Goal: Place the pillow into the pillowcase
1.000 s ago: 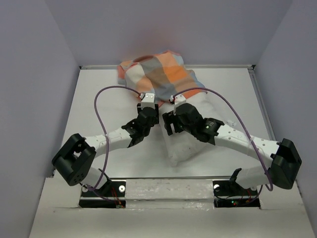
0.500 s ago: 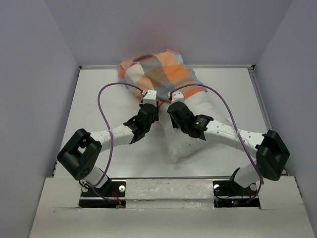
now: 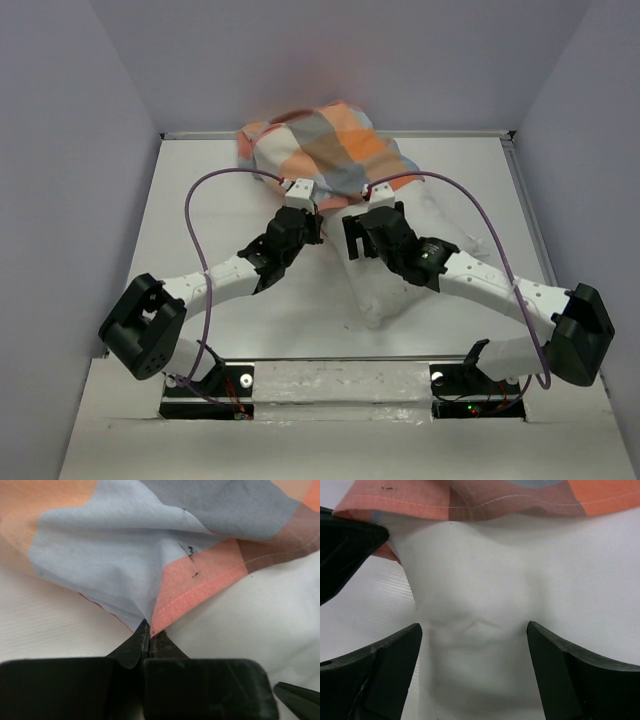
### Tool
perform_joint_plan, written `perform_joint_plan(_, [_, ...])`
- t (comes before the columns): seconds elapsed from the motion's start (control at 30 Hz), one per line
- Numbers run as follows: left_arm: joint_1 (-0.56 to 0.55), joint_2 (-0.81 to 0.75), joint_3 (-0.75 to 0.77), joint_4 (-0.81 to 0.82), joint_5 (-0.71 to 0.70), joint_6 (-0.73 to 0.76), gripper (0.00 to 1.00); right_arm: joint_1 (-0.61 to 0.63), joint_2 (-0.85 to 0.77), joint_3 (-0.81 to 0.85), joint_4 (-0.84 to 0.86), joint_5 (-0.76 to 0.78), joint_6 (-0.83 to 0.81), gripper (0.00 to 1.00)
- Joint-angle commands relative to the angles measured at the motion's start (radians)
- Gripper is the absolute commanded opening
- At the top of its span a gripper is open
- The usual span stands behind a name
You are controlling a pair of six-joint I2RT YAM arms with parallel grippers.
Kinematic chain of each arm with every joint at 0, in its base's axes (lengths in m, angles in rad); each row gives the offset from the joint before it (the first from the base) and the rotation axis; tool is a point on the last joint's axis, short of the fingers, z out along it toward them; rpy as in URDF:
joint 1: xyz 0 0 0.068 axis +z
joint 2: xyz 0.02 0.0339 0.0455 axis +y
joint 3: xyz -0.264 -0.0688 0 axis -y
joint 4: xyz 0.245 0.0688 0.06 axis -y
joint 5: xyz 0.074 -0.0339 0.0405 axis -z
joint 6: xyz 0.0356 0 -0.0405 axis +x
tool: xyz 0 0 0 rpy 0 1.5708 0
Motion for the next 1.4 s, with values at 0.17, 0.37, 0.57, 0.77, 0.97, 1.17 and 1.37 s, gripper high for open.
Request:
perform_joint_plan(0.17, [0.003,-0.098,-0.032,0.053,0.182,-0.05,0.05,-0.015,0.224,0.168,0.012,-0.048,-0.011,0.93])
perform_joint_plan(0.37, [0.017,-0.077,-0.013,0.033,0.149,-0.035,0.37,-0.084,0.231,0.114,0.06,-0.051,0.0,0.16])
perform_joint_plan(0.57, [0.029,-0.003,0.048,0.025,0.121,-0.001,0.37,-0.093,0.131,0.044,0.095,-0.074,-0.003,0.0])
perform_joint_plan(0.77, [0.029,0.025,0.068,0.027,0.101,0.019,0.23,-0.093,0.074,0.004,0.139,-0.115,0.003,0.0])
perform_joint_plan(0.97, [-0.028,-0.081,0.062,0.025,0.251,-0.045,0.0,-0.093,0.038,-0.035,0.326,-0.225,0.035,0.0])
perform_joint_plan(1.17, [-0.177,-0.253,0.149,-0.028,0.493,-0.202,0.0,-0.093,-0.004,-0.038,0.593,-0.293,0.147,0.0])
perform_joint_plan(1.37, [-0.183,-0.4,0.089,0.056,0.636,-0.383,0.0,-0.074,-0.003,-0.141,0.842,-0.177,0.288,0.0])
